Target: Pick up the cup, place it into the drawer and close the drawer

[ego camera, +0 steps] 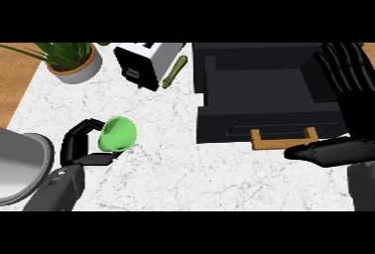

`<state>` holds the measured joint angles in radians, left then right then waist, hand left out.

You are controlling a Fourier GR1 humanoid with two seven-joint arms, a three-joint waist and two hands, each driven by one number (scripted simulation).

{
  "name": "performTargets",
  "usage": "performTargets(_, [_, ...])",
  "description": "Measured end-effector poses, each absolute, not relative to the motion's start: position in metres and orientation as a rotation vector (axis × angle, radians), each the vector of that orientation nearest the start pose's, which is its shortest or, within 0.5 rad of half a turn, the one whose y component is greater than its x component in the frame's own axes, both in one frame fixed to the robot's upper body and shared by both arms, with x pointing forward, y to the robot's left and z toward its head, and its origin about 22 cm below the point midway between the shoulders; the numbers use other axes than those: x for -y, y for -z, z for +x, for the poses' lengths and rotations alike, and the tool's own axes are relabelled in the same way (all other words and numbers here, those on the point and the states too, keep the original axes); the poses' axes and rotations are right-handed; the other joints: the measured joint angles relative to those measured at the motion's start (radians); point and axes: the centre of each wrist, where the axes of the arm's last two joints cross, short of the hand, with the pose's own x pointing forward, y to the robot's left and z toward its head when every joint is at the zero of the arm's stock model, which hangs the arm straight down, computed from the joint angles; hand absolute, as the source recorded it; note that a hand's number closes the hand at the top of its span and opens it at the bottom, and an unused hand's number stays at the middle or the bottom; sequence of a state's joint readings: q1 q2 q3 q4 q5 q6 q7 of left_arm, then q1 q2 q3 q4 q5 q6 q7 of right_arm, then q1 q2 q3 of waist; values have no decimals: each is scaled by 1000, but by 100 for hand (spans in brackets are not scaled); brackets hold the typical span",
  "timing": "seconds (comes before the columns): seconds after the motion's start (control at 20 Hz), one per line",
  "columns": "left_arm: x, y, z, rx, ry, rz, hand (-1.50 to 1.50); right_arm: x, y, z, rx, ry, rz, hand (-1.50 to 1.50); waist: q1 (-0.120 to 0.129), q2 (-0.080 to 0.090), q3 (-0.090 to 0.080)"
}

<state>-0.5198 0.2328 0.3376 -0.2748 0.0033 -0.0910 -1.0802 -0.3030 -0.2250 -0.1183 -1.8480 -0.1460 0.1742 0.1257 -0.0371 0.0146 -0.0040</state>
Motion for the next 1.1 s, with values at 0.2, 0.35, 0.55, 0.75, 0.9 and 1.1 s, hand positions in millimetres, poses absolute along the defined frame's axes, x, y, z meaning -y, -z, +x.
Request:
performTargets(0.2, [-293, 123, 300, 1930, -185, 129, 150, 265, -158, 277, 1999, -276, 60, -150, 10, -5, 1])
performTargets(0.35, [-286, 112, 313, 1976, -188, 74, 150, 266, -156, 277, 1991, -276, 48, -150, 17, -8, 1])
performTargets(0.55, [-265, 88, 341, 2041, -127, -36, 150, 271, -151, 272, 1985, -266, 37, -150, 27, -14, 3])
performTargets(0.75, [-233, 54, 370, 2113, -76, -136, 150, 272, -148, 270, 1979, -269, 23, -150, 36, -19, 4])
performTargets(0.9, [-209, 20, 390, 2144, -18, -211, 150, 269, -147, 273, 1977, -262, 8, -150, 43, -21, 5])
performTargets(1.1, [-171, -28, 410, 2156, 44, -271, 150, 278, -145, 268, 1978, -257, 0, -150, 42, -22, 5])
